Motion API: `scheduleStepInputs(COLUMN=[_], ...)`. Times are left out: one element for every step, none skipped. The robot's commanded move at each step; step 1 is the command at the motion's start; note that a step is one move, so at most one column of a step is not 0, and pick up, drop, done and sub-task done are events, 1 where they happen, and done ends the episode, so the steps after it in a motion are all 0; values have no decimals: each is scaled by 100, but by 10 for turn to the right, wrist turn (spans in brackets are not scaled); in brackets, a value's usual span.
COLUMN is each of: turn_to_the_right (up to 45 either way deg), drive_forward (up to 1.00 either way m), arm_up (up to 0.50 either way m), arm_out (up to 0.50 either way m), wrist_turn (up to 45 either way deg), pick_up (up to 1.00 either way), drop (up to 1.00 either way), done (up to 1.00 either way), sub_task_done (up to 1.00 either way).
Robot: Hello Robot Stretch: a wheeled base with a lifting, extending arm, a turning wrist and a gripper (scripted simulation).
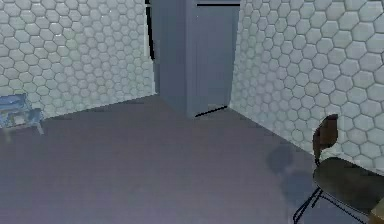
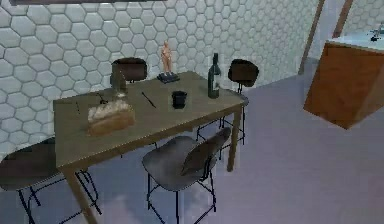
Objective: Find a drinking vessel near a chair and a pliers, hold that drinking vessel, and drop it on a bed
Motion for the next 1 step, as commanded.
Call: scheduleStepInputs(turn_to_the_right=[0], drive_forward=[100], arm_up=[0], arm_out=[0], wrist_turn=[0], pick_up=[0], drop=[0], done=[0], sub_task_done=[0])
